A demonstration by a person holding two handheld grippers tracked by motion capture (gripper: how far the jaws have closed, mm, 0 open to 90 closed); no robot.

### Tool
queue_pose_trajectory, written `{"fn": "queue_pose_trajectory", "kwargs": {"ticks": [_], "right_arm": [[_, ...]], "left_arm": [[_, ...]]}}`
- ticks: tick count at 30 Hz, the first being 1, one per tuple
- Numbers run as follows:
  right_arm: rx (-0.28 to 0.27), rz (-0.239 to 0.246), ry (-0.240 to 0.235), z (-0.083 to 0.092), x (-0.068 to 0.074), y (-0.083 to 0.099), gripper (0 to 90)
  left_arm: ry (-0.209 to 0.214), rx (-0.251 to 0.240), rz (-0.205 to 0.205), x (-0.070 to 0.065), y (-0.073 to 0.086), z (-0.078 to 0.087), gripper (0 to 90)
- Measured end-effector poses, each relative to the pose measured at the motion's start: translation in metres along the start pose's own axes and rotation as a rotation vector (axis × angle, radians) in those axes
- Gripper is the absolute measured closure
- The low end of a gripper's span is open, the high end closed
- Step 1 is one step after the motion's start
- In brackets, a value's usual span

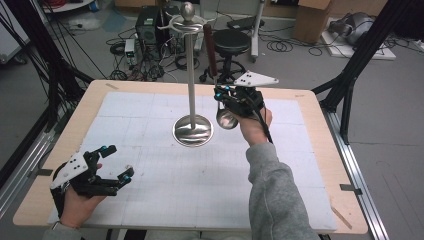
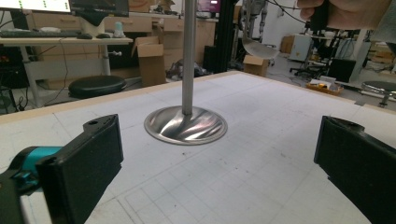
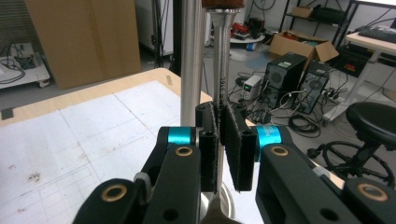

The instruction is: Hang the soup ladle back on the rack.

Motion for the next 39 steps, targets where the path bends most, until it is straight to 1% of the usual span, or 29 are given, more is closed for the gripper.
{"fn": "queue_pose_trajectory", "kwargs": {"ticks": [8,20,28,34,37,38,39], "right_arm": [[0.013,-0.006,-0.016,-0.004,0.002,0.0,84.5],[0.026,-0.001,-0.012,-0.009,0.002,-0.003,84.5],[0.029,0.006,-0.019,-0.012,0.005,-0.005,84.5],[0.035,0.013,-0.009,-0.015,0.005,-0.005,84.1],[0.031,0.02,-0.012,-0.016,0.005,-0.005,82.6],[0.027,0.025,-0.002,-0.016,0.006,-0.005,81.4],[0.015,0.027,0.0,-0.016,0.007,-0.006,77.8]], "left_arm": [[0.0,0.002,0.001,0.0,0.0,0.0,1.8],[-0.001,0.003,-0.001,0.0,0.0,0.001,1.7],[-0.002,0.002,0.0,0.0,0.0,0.001,1.8],[-0.001,0.003,0.0,0.0,0.0,0.001,1.7],[-0.001,0.003,0.0,0.0,0.0,0.001,1.8],[-0.001,0.003,0.0,0.0,0.0,0.001,1.8],[0.0,0.002,0.0,0.0,0.0,0.001,1.8]]}}
Point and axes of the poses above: each handheld gripper's, and its own axes: z roughly backward along the jaws, y roughly out of its underside, x roughly to its left, the point moved 3 cm from there along -z, roughly forward along the jaws, and after that the axes turned 12 degrees about y, right-handed, at the moved point
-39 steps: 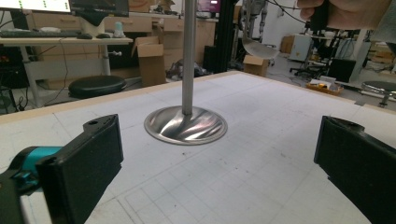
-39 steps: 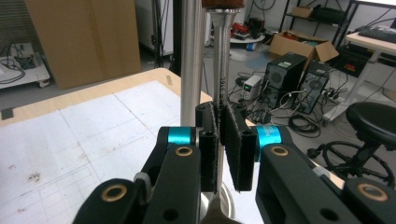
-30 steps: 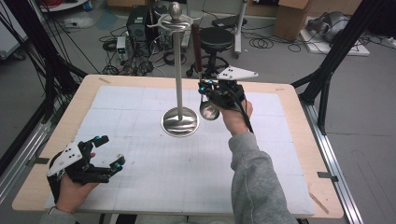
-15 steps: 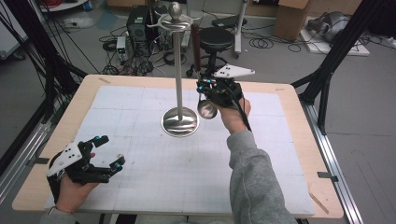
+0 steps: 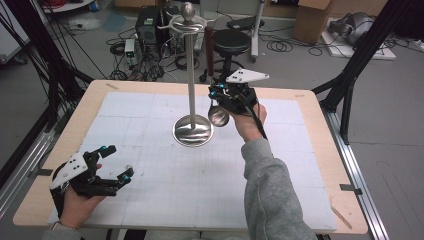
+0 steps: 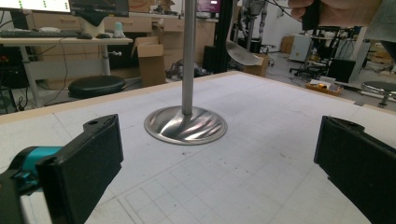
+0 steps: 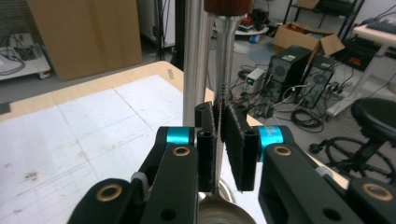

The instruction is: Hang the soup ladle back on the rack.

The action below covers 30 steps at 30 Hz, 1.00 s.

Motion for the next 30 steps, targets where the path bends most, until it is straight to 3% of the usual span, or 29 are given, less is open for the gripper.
{"fn": "queue_pose_trajectory", "kwargs": {"ticks": [4,8,12,16,22,25,27,30], "right_arm": [[-0.009,0.014,0.002,0.001,0.001,0.0,65.0],[-0.023,-0.002,0.002,0.004,0.001,0.002,50.5],[-0.05,-0.012,-0.03,0.011,-0.002,0.006,34.1],[-0.079,-0.057,-0.08,0.019,-0.006,0.01,19.6],[-0.1,-0.081,-0.103,0.032,-0.015,0.02,14.3],[-0.08,-0.059,-0.099,0.037,-0.018,0.026,9.3],[-0.098,-0.049,-0.094,0.042,-0.02,0.03,9.0],[-0.132,-0.061,-0.094,0.05,-0.022,0.036,0.5]], "left_arm": [[-0.001,-0.003,0.0,0.0,0.0,0.0,1.7],[-0.002,-0.003,-0.006,0.0,0.0,0.001,1.8],[-0.003,-0.004,-0.003,0.0,-0.001,0.001,1.8],[0.003,-0.01,-0.006,-0.003,-0.002,0.001,1.7],[-0.001,-0.008,-0.01,-0.003,-0.001,0.0,1.8],[-0.002,-0.011,-0.009,-0.003,-0.001,-0.001,1.7],[0.001,-0.01,-0.009,-0.002,-0.001,-0.001,1.7],[0.004,-0.008,-0.008,-0.002,-0.001,-0.002,1.8]]}}
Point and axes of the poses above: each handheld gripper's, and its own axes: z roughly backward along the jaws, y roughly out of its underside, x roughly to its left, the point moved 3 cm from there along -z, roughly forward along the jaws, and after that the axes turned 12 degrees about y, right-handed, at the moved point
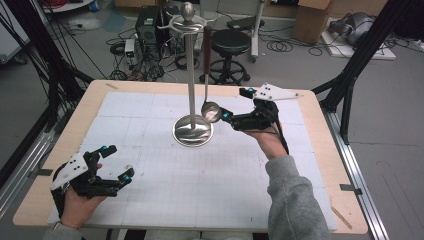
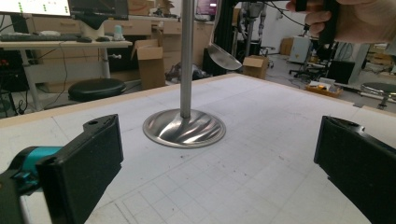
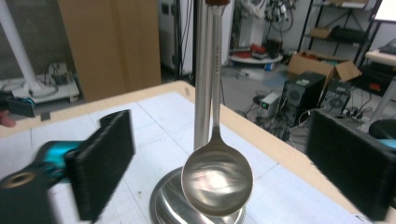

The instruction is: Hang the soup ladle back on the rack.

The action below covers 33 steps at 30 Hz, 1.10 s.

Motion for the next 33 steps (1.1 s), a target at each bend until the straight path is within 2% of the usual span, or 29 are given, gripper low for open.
{"fn": "queue_pose_trajectory", "kwargs": {"ticks": [13,17,22,25,27,33], "right_arm": [[0.01,-0.002,-0.003,0.029,-0.009,0.03,0.6],[0.013,-0.011,-0.007,0.034,-0.01,0.039,0.6],[0.025,-0.021,-0.031,0.041,-0.009,0.053,0.6],[0.027,-0.053,-0.058,0.046,-0.008,0.06,0.6],[0.028,-0.048,-0.063,0.049,-0.008,0.066,0.6],[0.028,-0.068,-0.052,0.059,-0.011,0.079,0.6]], "left_arm": [[0.008,0.005,0.01,0.001,0.0,-0.006,1.8],[0.011,0.01,0.009,0.001,0.001,-0.008,1.7],[0.013,0.012,0.01,0.002,0.001,-0.008,1.8],[0.012,0.015,0.011,0.002,0.001,-0.009,1.8],[0.012,0.018,0.01,0.002,0.002,-0.009,1.7],[0.01,0.022,0.015,0.002,0.002,-0.01,1.8]]}}
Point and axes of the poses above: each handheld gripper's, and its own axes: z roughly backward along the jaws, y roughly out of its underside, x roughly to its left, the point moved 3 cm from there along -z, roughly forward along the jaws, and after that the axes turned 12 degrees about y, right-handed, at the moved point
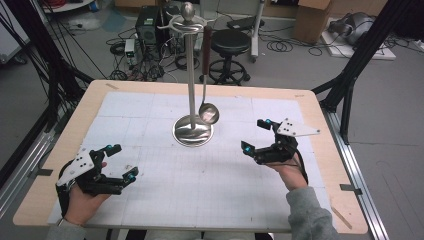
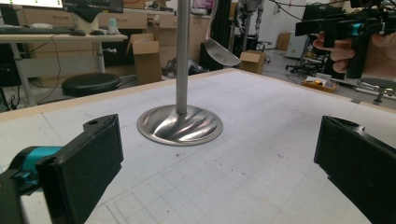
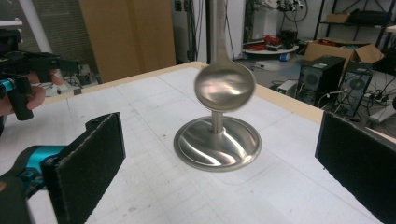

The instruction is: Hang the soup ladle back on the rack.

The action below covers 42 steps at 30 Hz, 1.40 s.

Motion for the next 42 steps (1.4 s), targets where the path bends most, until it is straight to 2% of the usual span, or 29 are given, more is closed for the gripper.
{"fn": "queue_pose_trajectory", "kwargs": {"ticks": [6,12,14,18,27,32,36,39,42], "right_arm": [[-0.005,0.015,0.021,0.007,-0.001,0.01,0.6],[-0.004,0.02,0.022,0.013,0.001,0.02,0.6],[-0.011,0.018,0.026,0.016,0.0,0.023,0.6],[0.01,-0.001,0.038,0.021,-0.004,0.031,0.6],[-0.011,-0.024,0.075,0.033,-0.009,0.042,0.6],[-0.041,0.004,0.067,0.042,-0.008,0.041,0.6],[-0.038,0.042,0.071,0.05,-0.007,0.044,0.6],[-0.032,0.038,0.1,0.056,-0.009,0.048,0.6],[-0.031,0.032,0.11,0.061,-0.014,0.052,0.6]], "left_arm": [[0.003,0.005,0.003,0.0,0.001,-0.001,1.8],[0.001,0.006,0.002,0.001,0.001,-0.001,1.7],[0.002,0.008,0.003,0.0,0.001,-0.001,1.8],[0.002,0.009,0.004,0.0,0.001,-0.001,1.8],[0.011,0.006,0.005,0.0,0.0,-0.001,1.7],[0.01,0.002,0.004,0.0,0.0,-0.001,1.8],[0.011,-0.001,0.005,0.0,0.0,-0.001,1.8],[0.011,0.0,0.006,0.0,0.0,-0.001,1.8],[0.014,-0.009,0.007,0.0,-0.001,-0.001,1.8]]}}
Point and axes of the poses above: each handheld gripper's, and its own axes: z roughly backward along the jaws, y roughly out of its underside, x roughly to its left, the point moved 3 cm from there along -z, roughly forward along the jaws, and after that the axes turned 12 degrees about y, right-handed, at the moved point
